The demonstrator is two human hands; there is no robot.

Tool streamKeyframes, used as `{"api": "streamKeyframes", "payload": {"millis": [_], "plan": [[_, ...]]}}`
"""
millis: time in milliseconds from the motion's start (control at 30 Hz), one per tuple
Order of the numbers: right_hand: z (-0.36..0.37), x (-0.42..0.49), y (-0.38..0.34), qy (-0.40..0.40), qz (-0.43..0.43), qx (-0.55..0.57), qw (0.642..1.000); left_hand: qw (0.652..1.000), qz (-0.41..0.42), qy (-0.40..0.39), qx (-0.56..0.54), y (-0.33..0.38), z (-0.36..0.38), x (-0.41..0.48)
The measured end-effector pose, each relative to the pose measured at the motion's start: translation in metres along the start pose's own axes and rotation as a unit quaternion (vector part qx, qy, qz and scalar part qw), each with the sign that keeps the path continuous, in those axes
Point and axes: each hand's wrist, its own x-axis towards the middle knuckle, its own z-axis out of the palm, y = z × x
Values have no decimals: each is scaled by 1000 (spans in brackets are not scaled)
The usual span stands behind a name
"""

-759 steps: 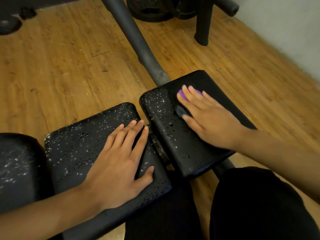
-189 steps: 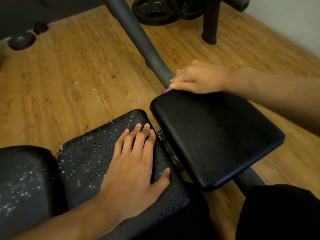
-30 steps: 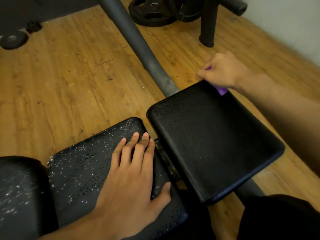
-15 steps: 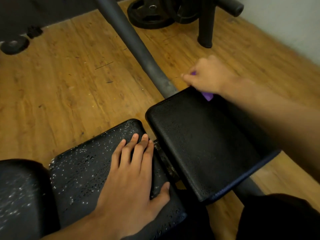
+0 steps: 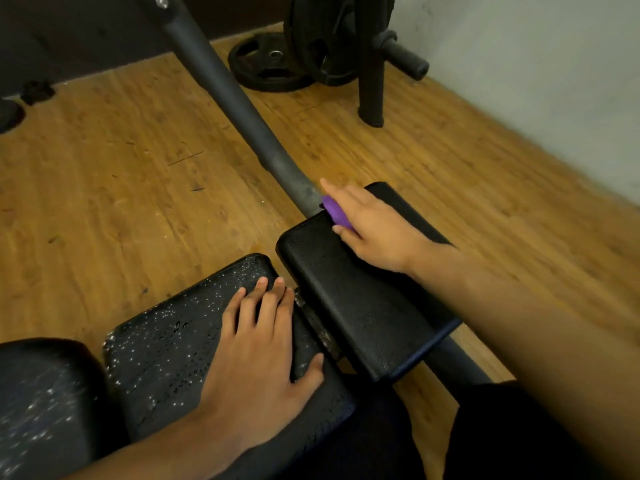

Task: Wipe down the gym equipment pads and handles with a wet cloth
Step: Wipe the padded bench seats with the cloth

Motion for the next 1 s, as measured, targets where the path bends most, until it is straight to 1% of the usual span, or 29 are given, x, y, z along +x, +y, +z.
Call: {"api": "streamKeyframes", "payload": {"millis": [100,167,200,267,467,567,633,700,767,833,900,933,1000], "plan": [[15,-6,2,98,15,47,994,1000,-2,10,3,1,-1,2],[28,-7,0,138,37,78,987,1000,-4,-2,0,2,0,1],[32,-7,-4,147,43,80,985,1000,-6,7,-5,2,-1,0],[34,-9,-5,165,64,89,980,1000,-3,-5,-9,3,-1,4],[39,-48,-31,155,126,100,975,1000,-7,-25,-16,2,-6,0],[47,-78,-43,167,129,100,972,999,-1,-8,-32,2,-6,0],[53,-94,-48,195,132,91,968,999,6,1,-45,2,-5,1],[59,-109,-56,246,140,100,954,998,13,14,-57,2,-3,3],[69,-128,-70,302,150,125,933,997,15,17,-74,2,-2,2],[81,-151,-93,350,170,125,913,996,21,30,-86,-2,0,3],[98,-174,-119,389,191,137,891,993,31,42,-110,-6,1,2],[105,-185,-133,405,203,158,877,989,32,47,-139,-8,1,1],[118,-201,-158,413,227,197,860,978,46,61,-194,-10,-4,-5]]}}
